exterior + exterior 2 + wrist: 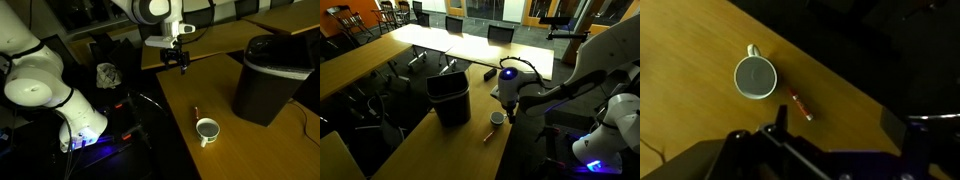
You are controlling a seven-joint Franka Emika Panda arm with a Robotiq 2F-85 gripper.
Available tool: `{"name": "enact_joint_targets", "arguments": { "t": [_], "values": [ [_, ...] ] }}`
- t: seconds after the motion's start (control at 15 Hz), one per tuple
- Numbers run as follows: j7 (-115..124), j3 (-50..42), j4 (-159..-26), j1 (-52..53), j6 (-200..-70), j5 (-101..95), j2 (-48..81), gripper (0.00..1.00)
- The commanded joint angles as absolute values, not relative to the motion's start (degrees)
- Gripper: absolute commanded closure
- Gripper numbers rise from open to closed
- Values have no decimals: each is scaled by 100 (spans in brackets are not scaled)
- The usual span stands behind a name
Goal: Pick the marker on the table and put it in the bowl
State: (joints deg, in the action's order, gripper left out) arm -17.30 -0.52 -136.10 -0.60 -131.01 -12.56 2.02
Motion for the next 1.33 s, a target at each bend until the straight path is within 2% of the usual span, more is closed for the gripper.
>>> {"name": "enact_joint_targets", "arguments": {
  "t": [0.0,0.13,0.27,0.33,0.87,1.27],
  "values": [
    [-2502,-63,-13327,-124,-13473,-1470,859,0],
    [-2807,-36,-13219,-200,-13712,-1411,1230,0],
    [-2731,-6,-12987,-232,-13253,-1232,1508,0],
    [-2660,-9,-13237,-231,-13589,-1345,1346,0],
    [-2860,30,-12953,-238,-13442,-1461,1673,0],
    [-3485,108,-12559,-452,-15072,-1822,2727,0]
  ]
}}
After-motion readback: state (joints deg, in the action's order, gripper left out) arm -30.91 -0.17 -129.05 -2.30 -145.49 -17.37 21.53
